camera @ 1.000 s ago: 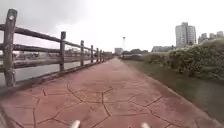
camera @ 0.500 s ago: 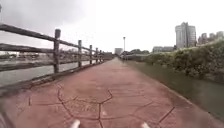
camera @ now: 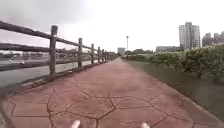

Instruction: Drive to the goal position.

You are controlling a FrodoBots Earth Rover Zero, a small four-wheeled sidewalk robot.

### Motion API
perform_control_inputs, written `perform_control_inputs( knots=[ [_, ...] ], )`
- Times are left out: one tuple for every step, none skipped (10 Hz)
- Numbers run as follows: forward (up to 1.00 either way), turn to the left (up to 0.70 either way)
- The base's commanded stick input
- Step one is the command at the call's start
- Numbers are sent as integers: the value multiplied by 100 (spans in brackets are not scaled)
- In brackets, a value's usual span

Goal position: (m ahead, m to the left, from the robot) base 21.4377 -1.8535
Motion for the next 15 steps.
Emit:
perform_control_inputs(
  knots=[
    [70, 0],
    [70, 5],
    [70, 21],
    [70, 34],
    [70, 10],
    [70, 0],
    [70, 0],
    [70, -2],
    [70, -18],
    [70, -28],
    [70, -13],
    [70, 0],
    [70, 0],
    [70, 0],
    [70, 0]
  ],
)
